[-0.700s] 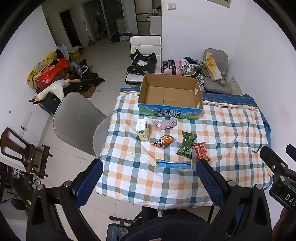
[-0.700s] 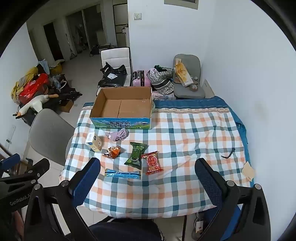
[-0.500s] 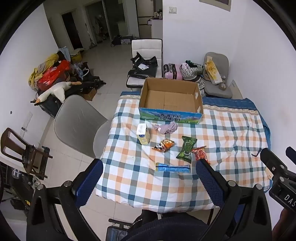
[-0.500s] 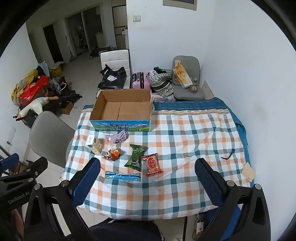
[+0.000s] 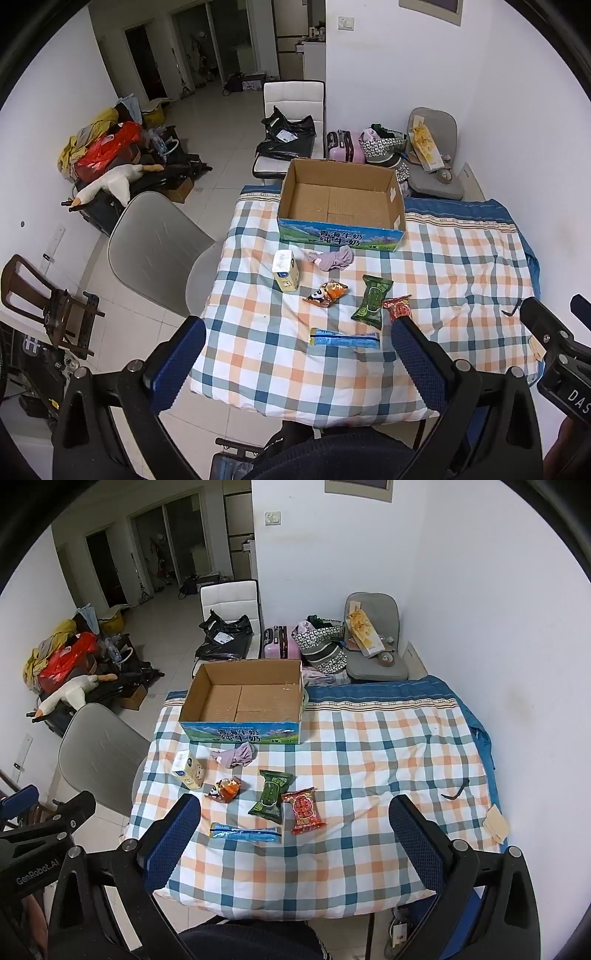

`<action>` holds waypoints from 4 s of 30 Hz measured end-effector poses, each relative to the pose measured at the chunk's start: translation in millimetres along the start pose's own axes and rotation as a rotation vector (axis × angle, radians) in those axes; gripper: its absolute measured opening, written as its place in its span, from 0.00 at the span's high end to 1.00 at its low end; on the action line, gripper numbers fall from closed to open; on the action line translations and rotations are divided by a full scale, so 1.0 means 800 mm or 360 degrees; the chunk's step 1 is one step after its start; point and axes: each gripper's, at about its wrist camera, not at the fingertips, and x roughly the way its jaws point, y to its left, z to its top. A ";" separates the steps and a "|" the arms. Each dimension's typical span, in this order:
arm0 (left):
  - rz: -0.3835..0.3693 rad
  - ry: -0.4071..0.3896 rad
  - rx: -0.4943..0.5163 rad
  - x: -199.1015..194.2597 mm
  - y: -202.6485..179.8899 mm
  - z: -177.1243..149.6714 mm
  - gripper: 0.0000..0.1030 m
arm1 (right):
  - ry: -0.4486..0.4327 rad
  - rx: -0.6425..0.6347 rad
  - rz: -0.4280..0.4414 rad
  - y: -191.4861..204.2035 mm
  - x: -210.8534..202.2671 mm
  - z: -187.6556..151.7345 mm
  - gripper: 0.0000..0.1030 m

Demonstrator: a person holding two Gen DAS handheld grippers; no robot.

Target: Organize soft objects

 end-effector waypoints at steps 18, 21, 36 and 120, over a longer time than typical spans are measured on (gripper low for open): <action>-0.0011 0.0008 -0.0005 0.001 0.001 -0.001 0.00 | 0.0000 0.0001 0.0002 -0.005 -0.003 -0.001 0.00; -0.0010 0.0008 -0.0006 0.002 0.001 -0.002 0.00 | -0.0002 -0.0001 0.0002 -0.006 -0.003 -0.001 0.00; -0.0010 0.0002 -0.0009 0.001 0.001 -0.002 0.00 | -0.0009 -0.0004 0.0001 -0.009 -0.008 0.000 0.00; -0.0305 0.0828 0.0173 0.496 -0.139 -0.004 0.15 | 0.1107 0.0298 -0.0038 -0.099 0.626 -0.115 0.50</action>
